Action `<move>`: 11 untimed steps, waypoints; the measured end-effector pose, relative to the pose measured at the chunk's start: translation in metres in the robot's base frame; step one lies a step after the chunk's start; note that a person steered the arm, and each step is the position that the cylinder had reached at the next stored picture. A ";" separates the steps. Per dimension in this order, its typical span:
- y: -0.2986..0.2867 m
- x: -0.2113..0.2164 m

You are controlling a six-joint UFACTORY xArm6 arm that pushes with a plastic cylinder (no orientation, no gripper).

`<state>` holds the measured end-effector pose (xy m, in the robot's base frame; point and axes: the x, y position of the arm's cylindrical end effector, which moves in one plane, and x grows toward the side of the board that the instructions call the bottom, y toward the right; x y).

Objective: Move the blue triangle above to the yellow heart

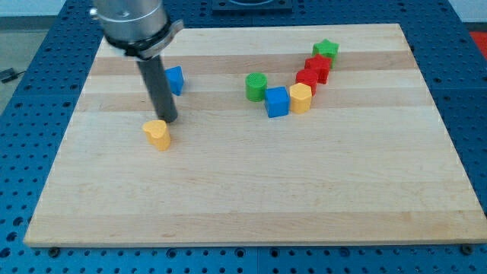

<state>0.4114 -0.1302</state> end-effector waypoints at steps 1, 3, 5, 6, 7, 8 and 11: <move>0.038 -0.027; 0.064 -0.105; 0.002 -0.098; 0.002 -0.048; 0.002 -0.013; 0.002 -0.053; -0.036 -0.006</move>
